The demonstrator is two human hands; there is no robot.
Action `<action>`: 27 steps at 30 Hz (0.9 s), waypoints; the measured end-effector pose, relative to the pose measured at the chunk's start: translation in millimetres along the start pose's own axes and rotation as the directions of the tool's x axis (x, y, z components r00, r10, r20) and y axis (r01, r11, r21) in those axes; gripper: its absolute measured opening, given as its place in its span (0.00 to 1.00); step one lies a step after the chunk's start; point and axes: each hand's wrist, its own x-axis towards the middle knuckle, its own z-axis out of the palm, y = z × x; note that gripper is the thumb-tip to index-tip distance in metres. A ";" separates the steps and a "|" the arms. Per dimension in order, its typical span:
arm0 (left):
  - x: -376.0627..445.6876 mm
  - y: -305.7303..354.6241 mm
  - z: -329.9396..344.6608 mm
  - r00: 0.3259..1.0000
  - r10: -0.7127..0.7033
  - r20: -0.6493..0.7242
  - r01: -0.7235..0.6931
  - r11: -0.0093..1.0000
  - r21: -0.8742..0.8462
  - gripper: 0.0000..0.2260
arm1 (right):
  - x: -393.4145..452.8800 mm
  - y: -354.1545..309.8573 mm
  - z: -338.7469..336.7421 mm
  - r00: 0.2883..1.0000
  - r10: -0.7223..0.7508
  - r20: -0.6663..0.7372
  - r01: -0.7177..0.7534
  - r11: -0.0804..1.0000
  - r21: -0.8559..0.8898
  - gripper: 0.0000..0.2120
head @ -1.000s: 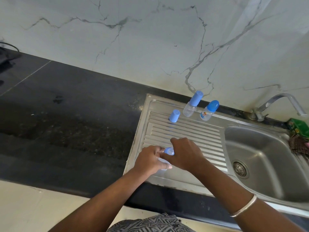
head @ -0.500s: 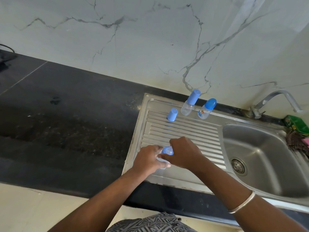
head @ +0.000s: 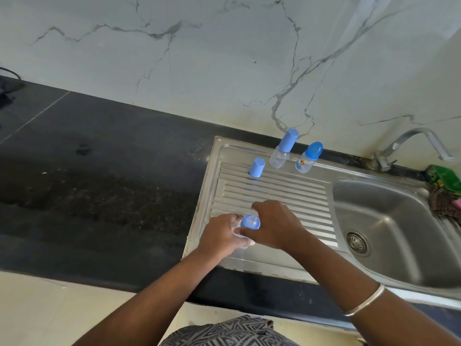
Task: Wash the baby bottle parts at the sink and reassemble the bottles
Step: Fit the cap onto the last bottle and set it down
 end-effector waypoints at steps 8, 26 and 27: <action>2.7 -2.0 3.8 0.999 -0.036 -0.025 0.037 0.997 0.062 0.30 | -1.9 0.6 7.4 0.991 -0.105 0.081 0.104 0.994 0.013 0.16; -0.3 -0.3 3.7 0.999 0.029 -0.016 -0.028 0.999 0.041 0.25 | 5.5 -7.1 3.8 0.999 0.038 -0.002 -0.038 0.999 -0.024 0.16; -0.6 0.6 3.3 1.000 0.023 -0.017 -0.022 0.999 0.039 0.25 | 5.0 -7.6 4.1 0.999 0.045 -0.017 -0.046 0.999 -0.026 0.18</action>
